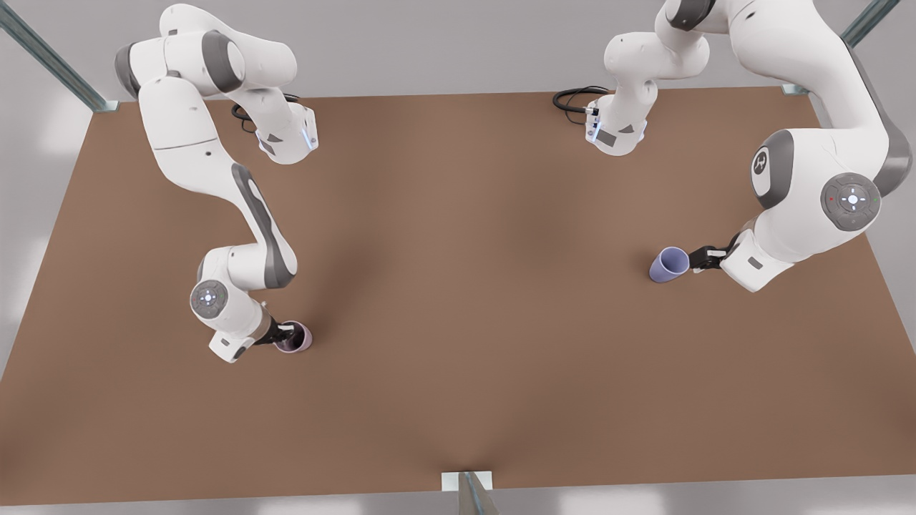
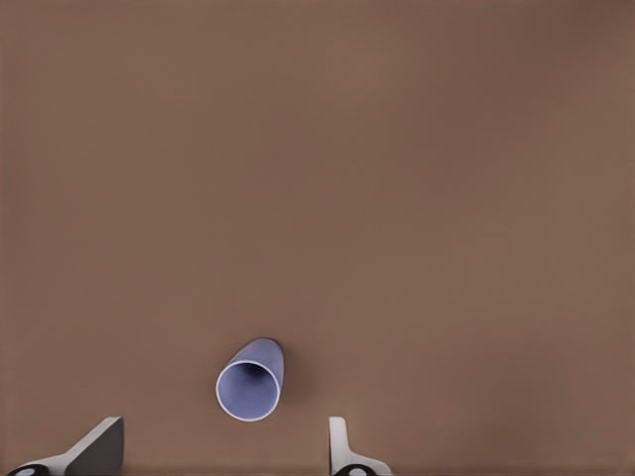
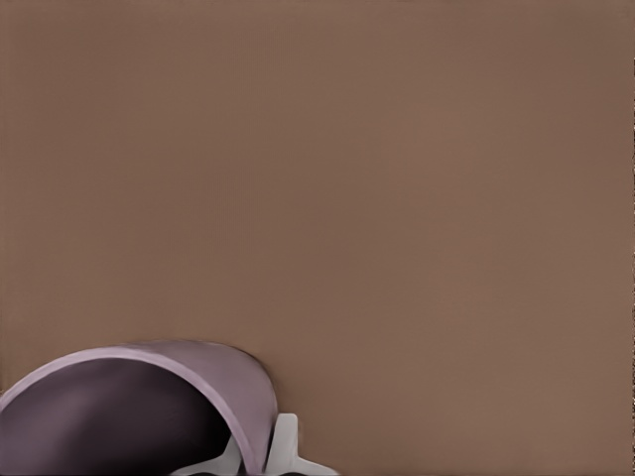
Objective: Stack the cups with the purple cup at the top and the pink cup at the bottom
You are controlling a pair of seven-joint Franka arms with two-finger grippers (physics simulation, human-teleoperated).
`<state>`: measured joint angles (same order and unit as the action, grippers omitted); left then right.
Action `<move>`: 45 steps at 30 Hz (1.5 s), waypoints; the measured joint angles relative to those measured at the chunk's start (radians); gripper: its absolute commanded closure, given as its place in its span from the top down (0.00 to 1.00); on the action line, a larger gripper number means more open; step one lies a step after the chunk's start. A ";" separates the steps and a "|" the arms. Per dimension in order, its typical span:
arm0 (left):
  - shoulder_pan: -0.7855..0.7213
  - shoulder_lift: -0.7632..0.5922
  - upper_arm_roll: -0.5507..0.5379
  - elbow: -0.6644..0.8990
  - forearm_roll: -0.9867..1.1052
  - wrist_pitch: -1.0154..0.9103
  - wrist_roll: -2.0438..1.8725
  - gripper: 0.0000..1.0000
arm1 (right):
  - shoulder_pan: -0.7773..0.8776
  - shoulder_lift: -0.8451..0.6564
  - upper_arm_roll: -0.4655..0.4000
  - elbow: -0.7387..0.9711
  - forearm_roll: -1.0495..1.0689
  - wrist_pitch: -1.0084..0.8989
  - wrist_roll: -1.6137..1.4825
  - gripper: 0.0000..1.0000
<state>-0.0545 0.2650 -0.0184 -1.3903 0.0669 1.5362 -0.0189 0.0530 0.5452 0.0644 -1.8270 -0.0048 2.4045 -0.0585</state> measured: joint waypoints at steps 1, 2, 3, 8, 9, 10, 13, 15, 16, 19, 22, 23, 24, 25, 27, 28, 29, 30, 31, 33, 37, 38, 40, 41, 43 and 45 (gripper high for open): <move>0.000 0.000 0.003 0.000 0.000 0.000 0.000 1.00 | 0.001 -0.011 0.001 0.001 0.000 -0.001 -0.002 0.21; 0.000 -0.001 0.006 0.000 0.000 0.000 0.000 1.00 | 0.005 -0.025 0.002 0.002 0.000 -0.001 -0.003 0.21; 0.001 0.000 0.010 0.000 0.000 0.000 0.001 1.00 | 0.012 -0.036 0.009 0.011 0.001 -0.004 -0.004 0.21; 0.002 0.005 0.027 -0.023 -0.007 0.002 0.001 1.00 | 0.143 -0.038 0.099 0.181 0.034 -0.083 0.055 0.21; 0.001 0.006 0.027 -0.034 -0.008 0.003 0.001 1.00 | 0.207 0.002 0.102 0.269 0.039 -0.109 0.080 0.21; 0.001 0.005 0.027 -0.049 -0.009 0.004 0.001 1.00 | 0.285 0.067 0.101 0.392 0.041 -0.140 0.110 0.21; 0.001 0.005 0.028 -0.067 -0.012 0.007 0.001 1.00 | 0.486 0.322 0.045 0.788 0.042 -0.234 0.209 0.21; 0.002 0.015 0.028 -0.079 -0.014 0.011 0.002 1.00 | 0.574 0.448 0.017 0.935 0.044 -0.276 0.274 0.21; 0.000 0.015 0.034 -0.108 -0.015 0.020 0.003 1.00 | 0.606 0.496 0.010 0.984 0.045 -0.291 0.306 0.21; -0.001 0.013 0.077 -0.233 -0.017 0.080 0.022 1.00 | 0.661 0.566 -0.010 1.041 0.046 -0.319 0.396 0.21; 0.001 0.011 0.119 -0.333 -0.018 0.157 0.057 1.00 | 0.697 0.577 -0.015 1.044 0.046 -0.337 0.476 0.21; 0.002 0.001 0.126 -0.370 -0.018 0.183 0.069 1.00 | 0.705 0.579 -0.016 1.044 0.047 -0.341 0.501 0.21; -0.001 -0.018 0.136 -0.429 -0.018 0.218 0.083 1.00 | 0.710 0.584 -0.016 1.045 0.047 -0.344 0.524 0.21; -0.002 -0.031 0.148 -0.478 -0.018 0.254 0.096 1.00 | 0.712 0.592 -0.017 1.045 0.047 -0.346 0.547 0.21; 0.001 -0.042 0.160 -0.566 -0.018 0.331 0.122 1.00 | 0.716 0.607 -0.018 1.046 0.047 -0.347 0.589 0.21; 0.000 -0.045 0.162 -0.599 -0.018 0.369 0.134 1.00 | 0.717 0.615 -0.021 1.046 0.047 -0.346 0.608 0.21; -0.001 -0.050 0.164 -0.634 -0.019 0.406 0.146 1.00 | 0.717 0.618 -0.022 1.047 0.047 -0.346 0.626 0.23; -0.003 -0.053 0.169 -0.658 -0.019 0.439 0.157 1.00 | 0.717 0.619 -0.023 1.047 0.045 -0.346 0.644 0.55; -0.002 -0.054 0.173 -0.675 -0.019 0.468 0.169 1.00 | 0.717 0.620 -0.024 1.047 0.042 -0.346 0.663 0.65; -0.005 -0.054 0.190 -0.729 -0.019 0.531 0.194 1.00 | 0.717 0.616 -0.024 1.046 0.030 -0.351 0.700 0.83; 0.001 -0.043 0.213 -0.782 -0.019 0.627 0.246 1.00 | 0.729 0.609 -0.039 1.044 0.025 -0.359 0.762 0.88; 0.000 -0.042 0.214 -0.800 -0.019 0.648 0.258 1.00 | 0.731 0.603 -0.041 1.043 0.028 -0.360 0.773 0.89; -0.001 -0.040 0.214 -0.833 -0.019 0.687 0.279 1.00 | 0.738 0.595 -0.043 1.039 0.035 -0.359 0.793 0.90; -0.001 -0.036 0.214 -0.847 -0.019 0.704 0.289 1.00 | 0.739 0.593 -0.044 1.039 0.038 -0.359 0.802 0.90; -0.001 -0.016 0.215 -0.858 -0.019 0.732 0.306 1.00 | 0.740 0.583 -0.045 1.034 0.041 -0.360 0.818 0.92; -0.001 0.000 0.215 -0.861 -0.019 0.752 0.322 0.88 | 0.739 0.512 -0.054 0.962 0.044 -0.362 0.832 0.94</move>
<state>-0.0553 0.2645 0.1962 -2.2512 0.0480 2.2887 0.3035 0.7921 1.0574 0.0106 -0.8651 0.0392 2.0429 0.7731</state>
